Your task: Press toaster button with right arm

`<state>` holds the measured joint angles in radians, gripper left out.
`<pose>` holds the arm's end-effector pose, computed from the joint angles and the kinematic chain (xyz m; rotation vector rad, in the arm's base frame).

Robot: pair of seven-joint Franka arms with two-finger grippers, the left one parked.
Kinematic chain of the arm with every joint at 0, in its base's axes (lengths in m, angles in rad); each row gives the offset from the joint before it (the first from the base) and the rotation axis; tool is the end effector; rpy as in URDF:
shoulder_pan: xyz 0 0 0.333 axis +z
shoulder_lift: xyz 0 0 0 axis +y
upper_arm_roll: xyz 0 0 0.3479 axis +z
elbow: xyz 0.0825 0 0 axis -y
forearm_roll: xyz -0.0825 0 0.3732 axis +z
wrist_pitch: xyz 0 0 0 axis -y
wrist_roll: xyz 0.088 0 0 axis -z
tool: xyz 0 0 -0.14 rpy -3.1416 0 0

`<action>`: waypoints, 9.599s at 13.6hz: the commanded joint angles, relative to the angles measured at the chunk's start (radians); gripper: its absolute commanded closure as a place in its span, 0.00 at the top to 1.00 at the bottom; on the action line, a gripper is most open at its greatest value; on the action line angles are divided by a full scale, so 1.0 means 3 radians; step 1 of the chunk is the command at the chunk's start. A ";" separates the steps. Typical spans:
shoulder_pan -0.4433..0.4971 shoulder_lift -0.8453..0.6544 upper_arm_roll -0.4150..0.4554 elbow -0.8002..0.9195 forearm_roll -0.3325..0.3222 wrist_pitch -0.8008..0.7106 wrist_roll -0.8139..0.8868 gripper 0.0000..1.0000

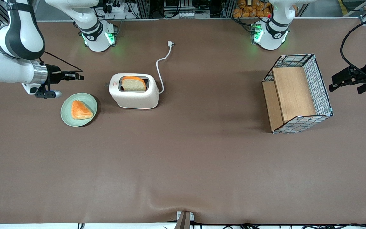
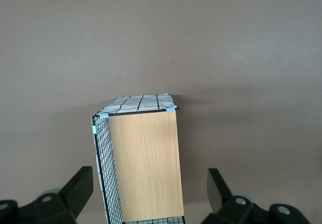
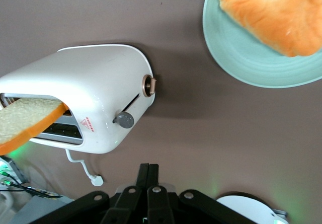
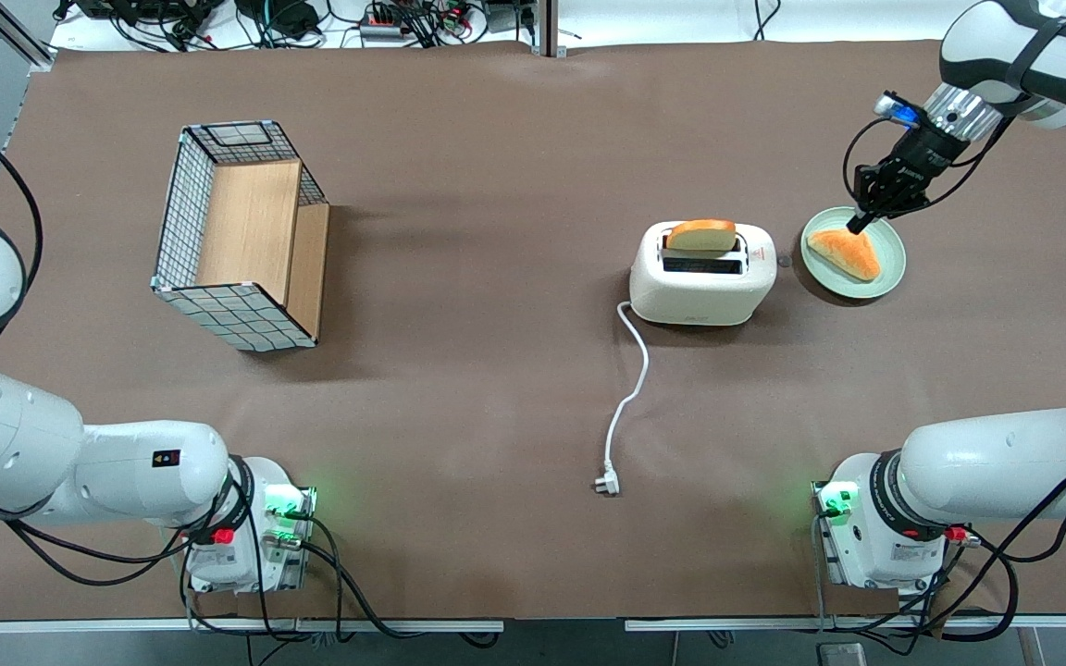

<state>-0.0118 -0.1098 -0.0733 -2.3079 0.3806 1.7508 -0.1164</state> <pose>0.4207 0.0094 0.3786 -2.6791 0.1629 0.5574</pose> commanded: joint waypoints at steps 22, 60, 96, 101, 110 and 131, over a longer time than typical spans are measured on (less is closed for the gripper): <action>0.0448 0.0033 0.0035 -0.0677 0.0674 0.1026 -0.0154 0.00; 0.0525 0.0570 0.0040 -0.0708 0.0864 0.1557 -0.0466 0.00; 0.0551 0.0591 0.0035 -0.0667 0.0986 0.1481 -0.0599 0.00; 0.0535 0.0530 0.0029 -0.0647 0.0981 0.1400 -0.0573 0.00; 0.0408 0.0448 0.0004 -0.0463 0.0915 0.0986 -0.0563 0.00; 0.0249 0.0596 0.0034 0.1868 -0.0572 -0.0641 0.0393 1.00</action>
<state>0.0764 0.0301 -0.0772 -1.8578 0.2723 1.5951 -0.0118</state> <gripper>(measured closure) 0.000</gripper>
